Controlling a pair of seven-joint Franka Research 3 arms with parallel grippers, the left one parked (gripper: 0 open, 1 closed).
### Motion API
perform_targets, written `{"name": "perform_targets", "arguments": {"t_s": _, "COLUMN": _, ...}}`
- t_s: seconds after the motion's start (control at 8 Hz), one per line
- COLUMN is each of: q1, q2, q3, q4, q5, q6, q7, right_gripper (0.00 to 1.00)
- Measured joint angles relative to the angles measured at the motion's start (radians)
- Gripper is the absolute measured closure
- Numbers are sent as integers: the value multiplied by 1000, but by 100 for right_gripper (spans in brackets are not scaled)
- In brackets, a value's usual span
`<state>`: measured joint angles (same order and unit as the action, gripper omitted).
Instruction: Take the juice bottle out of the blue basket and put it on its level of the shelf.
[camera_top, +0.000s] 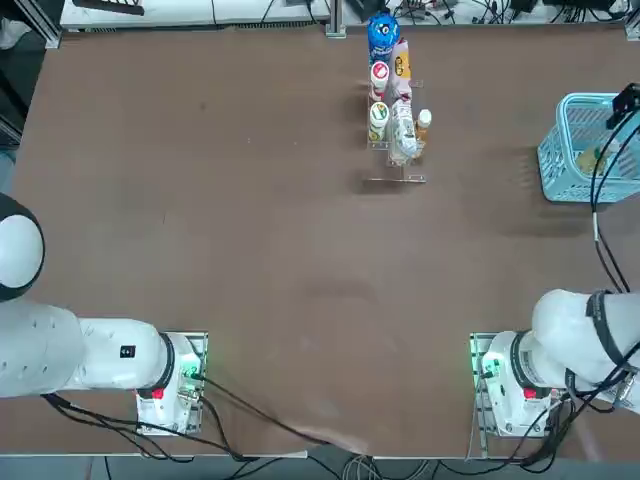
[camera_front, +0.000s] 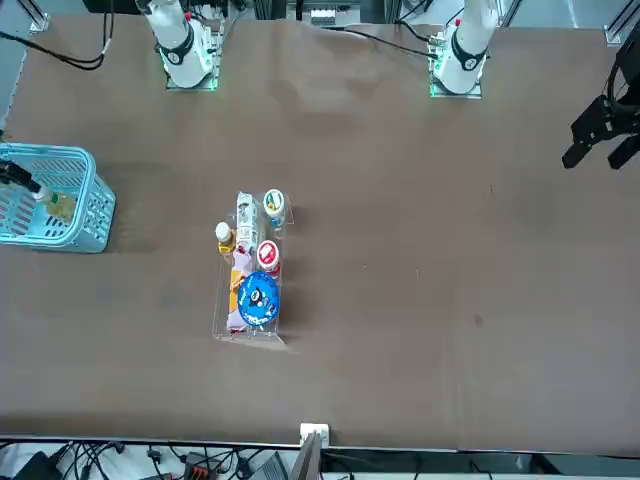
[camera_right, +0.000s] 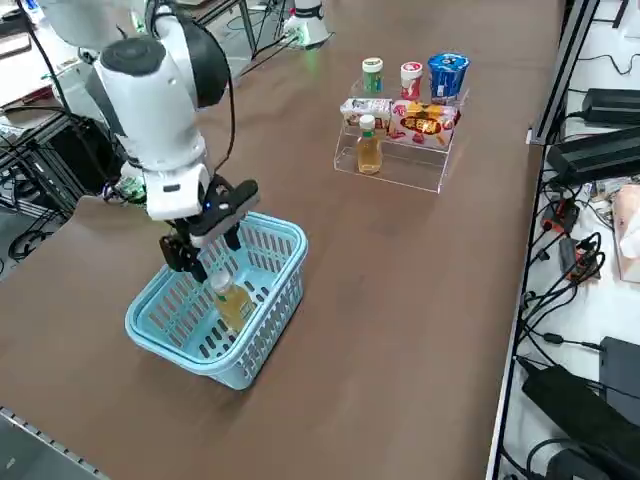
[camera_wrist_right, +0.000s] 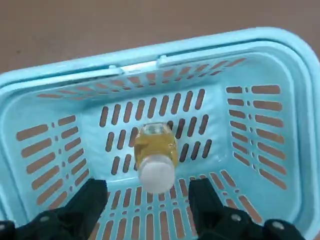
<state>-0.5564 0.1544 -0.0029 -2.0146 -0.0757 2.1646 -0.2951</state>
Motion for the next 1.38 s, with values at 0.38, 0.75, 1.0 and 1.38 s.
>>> {"name": "perform_targets", "arguments": {"t_s": 0.38, "q1": -2, "q2": 37, "q3": 2, "q4": 0, "q5": 4, "q6": 19, "q7": 0, "right_gripper": 0}}
{"name": "perform_targets", "arguments": {"t_s": 0.75, "q1": -10, "q2": 82, "q3": 2, "q4": 0, "q5": 4, "q6": 57, "q7": 0, "right_gripper": 0}}
{"name": "perform_targets", "arguments": {"t_s": 1.0, "q1": -16, "q2": 105, "q3": 2, "q4": 0, "q5": 4, "q6": 66, "q7": 0, "right_gripper": 0}}
{"name": "perform_targets", "arguments": {"t_s": 1.38, "q1": -17, "q2": 117, "q3": 2, "q4": 0, "q5": 4, "q6": 67, "q7": 0, "right_gripper": 0}}
